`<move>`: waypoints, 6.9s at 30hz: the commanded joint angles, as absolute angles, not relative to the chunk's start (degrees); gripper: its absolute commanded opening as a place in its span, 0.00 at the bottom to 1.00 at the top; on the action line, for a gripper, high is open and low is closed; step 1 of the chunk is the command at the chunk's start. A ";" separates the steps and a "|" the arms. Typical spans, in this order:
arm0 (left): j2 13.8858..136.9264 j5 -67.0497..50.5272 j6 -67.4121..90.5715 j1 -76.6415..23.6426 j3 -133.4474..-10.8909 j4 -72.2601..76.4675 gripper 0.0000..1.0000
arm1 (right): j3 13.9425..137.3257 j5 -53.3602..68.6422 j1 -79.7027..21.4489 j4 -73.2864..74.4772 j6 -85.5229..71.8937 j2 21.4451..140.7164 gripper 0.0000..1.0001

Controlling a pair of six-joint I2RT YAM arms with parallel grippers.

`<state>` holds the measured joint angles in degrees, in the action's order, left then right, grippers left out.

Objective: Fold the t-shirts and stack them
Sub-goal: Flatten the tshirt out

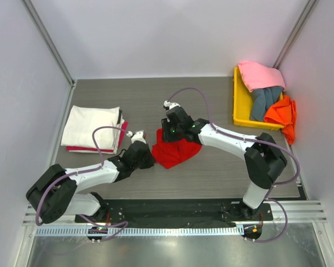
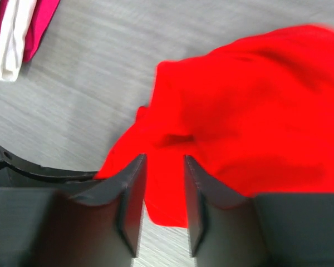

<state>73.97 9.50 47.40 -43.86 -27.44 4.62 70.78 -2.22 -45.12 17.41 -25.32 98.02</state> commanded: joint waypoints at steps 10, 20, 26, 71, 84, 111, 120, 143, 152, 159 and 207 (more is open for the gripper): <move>70.24 10.54 47.20 -43.77 -26.28 8.09 0.00 | 76.55 -10.27 -52.12 15.99 -28.04 104.41 0.50; 68.30 10.28 46.14 -43.77 -27.69 4.75 0.00 | 80.24 -23.46 -52.29 20.65 -26.37 110.56 0.44; 67.59 10.63 45.79 -43.77 -27.42 3.52 0.00 | 81.82 -26.19 -52.12 22.06 -27.51 108.56 0.06; 46.85 -10.29 43.15 -17.58 -30.93 -19.77 0.00 | 44.90 0.29 -16.40 25.66 -28.66 58.35 0.45; 47.37 -9.49 44.56 -17.67 -29.27 -21.36 0.00 | 57.04 -18.10 -36.56 25.66 -24.61 85.84 0.46; 53.08 -9.23 43.42 -17.67 -27.25 -19.16 0.00 | 47.56 -20.67 -25.86 23.64 -32.51 67.02 0.06; 51.60 -6.51 47.10 -17.58 -24.97 -18.28 0.00 | 32.61 -27.15 -9.67 29.79 -42.97 41.67 0.01; 46.84 -1.58 45.35 -17.67 -32.41 -27.16 0.83 | 25.93 -27.95 -9.49 35.77 -57.21 34.37 0.01; 64.84 -4.13 39.12 -17.84 -54.27 -26.54 0.80 | 24.61 -26.81 -9.58 34.72 -59.06 32.87 0.01; 83.30 -5.97 35.86 -17.93 -69.77 -28.56 0.77 | 25.49 -26.02 -9.58 34.81 -57.75 32.78 0.01; 117.59 -3.68 31.20 -19.69 -96.23 -34.19 0.63 | 25.40 -22.24 -9.49 34.80 -57.75 31.55 0.01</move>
